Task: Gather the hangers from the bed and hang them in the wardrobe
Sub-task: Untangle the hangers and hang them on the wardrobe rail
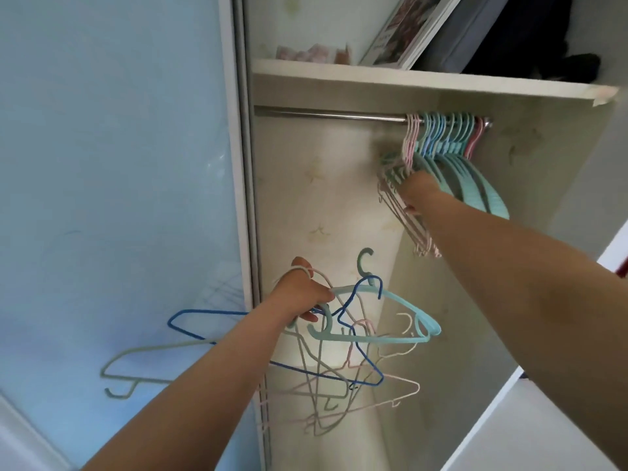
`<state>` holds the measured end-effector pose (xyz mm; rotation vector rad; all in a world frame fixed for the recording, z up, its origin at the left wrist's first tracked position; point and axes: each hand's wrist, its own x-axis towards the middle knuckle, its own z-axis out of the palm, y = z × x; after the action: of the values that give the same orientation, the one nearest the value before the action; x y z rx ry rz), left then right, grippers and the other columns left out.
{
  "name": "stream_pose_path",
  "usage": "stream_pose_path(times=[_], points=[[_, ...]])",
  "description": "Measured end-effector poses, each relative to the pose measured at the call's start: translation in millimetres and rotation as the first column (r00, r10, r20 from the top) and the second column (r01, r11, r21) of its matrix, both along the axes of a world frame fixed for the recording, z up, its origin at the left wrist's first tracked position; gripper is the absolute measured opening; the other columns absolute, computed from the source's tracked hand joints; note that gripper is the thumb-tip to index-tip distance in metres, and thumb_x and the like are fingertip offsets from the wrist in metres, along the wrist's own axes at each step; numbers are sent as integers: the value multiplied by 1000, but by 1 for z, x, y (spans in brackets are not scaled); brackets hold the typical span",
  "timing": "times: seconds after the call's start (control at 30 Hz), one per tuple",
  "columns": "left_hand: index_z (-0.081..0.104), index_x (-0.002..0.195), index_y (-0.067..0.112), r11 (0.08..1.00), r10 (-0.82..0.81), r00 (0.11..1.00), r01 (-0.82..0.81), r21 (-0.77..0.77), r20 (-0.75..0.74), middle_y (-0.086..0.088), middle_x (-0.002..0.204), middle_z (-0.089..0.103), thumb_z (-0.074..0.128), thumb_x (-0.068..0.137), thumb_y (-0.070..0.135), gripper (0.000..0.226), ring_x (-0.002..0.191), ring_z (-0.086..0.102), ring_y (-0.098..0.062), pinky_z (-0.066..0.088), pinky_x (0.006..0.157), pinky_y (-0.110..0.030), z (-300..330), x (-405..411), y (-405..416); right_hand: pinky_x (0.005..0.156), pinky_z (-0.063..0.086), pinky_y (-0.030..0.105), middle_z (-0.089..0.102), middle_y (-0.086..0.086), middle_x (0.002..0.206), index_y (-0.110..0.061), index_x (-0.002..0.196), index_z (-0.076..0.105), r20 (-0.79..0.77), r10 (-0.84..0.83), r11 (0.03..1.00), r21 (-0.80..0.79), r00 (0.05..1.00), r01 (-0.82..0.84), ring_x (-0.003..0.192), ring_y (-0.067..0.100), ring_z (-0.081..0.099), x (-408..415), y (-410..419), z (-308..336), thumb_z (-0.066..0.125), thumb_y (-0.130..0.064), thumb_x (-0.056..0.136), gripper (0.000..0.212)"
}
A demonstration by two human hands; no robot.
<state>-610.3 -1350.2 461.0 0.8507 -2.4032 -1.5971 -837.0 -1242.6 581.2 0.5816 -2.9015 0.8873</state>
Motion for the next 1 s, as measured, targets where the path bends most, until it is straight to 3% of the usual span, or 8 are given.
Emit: stream_pose_path(times=[0.07, 0.13, 0.23, 0.33, 0.5, 0.7, 0.83, 1.0], points=[[37, 111, 17, 999, 17, 1000, -16, 40, -24, -13, 96, 67, 74, 80, 11, 49, 73, 72, -19, 60, 57, -32, -1, 3, 0, 89, 50, 38, 52, 25, 131, 4, 130, 48, 6, -53, 997, -53, 999, 54, 117, 38, 54, 4, 5, -10, 43, -10, 95, 38], [36, 112, 16, 998, 29, 999, -27, 56, -33, -13, 96, 66, 73, 80, 11, 49, 76, 72, -21, 61, 59, -34, -2, 6, 3, 102, 39, 44, 43, 28, 135, 6, 133, 41, -211, -137, 987, -109, 968, 116, 123, 42, 44, 12, 13, -27, 45, -9, 91, 45], [35, 113, 16, 995, 53, 998, -50, 85, -28, -14, 97, 65, 73, 80, 10, 51, 80, 72, -24, 61, 60, -35, -7, 9, 7, 100, 40, 42, 47, 19, 126, 0, 130, 45, -493, -34, 931, -332, 870, -152, 115, 33, 49, 59, 30, -63, 50, -9, 89, 42], [35, 113, 15, 992, 57, 998, -53, 116, -38, -16, 97, 65, 75, 79, 10, 53, 78, 72, -24, 59, 55, -32, -11, 13, 10, 89, 48, 35, 50, 2, 113, -9, 126, 48, -341, 118, 877, -405, 933, -259, 97, 16, 55, 109, 49, -113, 47, -18, 96, 31], [37, 113, 15, 992, -3, 999, 9, 122, -44, -14, 96, 68, 76, 79, 14, 51, 73, 72, -20, 56, 50, -26, -15, 26, 15, 92, 41, 32, 55, 10, 124, -8, 126, 49, -36, 3, 925, -380, 999, -17, 108, 23, 56, 141, 75, -187, 47, -21, 97, 31], [39, 115, 13, 986, -131, 988, 138, 90, -85, -6, 85, 73, 77, 78, 15, 53, 68, 70, -12, 52, 47, -24, -24, 47, 11, 112, 25, 51, 38, 0, 148, -26, 140, 40, -80, 44, 984, 173, 996, -29, 138, 25, 31, 142, 112, -209, 46, -53, 93, 55], [37, 117, 12, 975, -127, 988, 141, 169, -91, -5, 87, 75, 77, 79, 17, 55, 71, 73, -13, 51, 46, -23, -32, 56, 14, 98, 41, 44, 53, 12, 127, -14, 132, 48, -99, -150, 971, -203, 984, 127, 117, 35, 52, 166, 105, -207, 51, -39, 95, 45], [39, 114, 17, 969, -145, 988, 152, 195, -45, -6, 85, 75, 78, 79, 22, 53, 83, 73, -20, 50, 48, -23, -36, 63, 18, 79, 52, 37, 67, 11, 106, -28, 147, 24, 244, 122, 970, -232, 962, -64, 86, 30, 66, 184, 82, -191, 35, -31, 102, 46]])
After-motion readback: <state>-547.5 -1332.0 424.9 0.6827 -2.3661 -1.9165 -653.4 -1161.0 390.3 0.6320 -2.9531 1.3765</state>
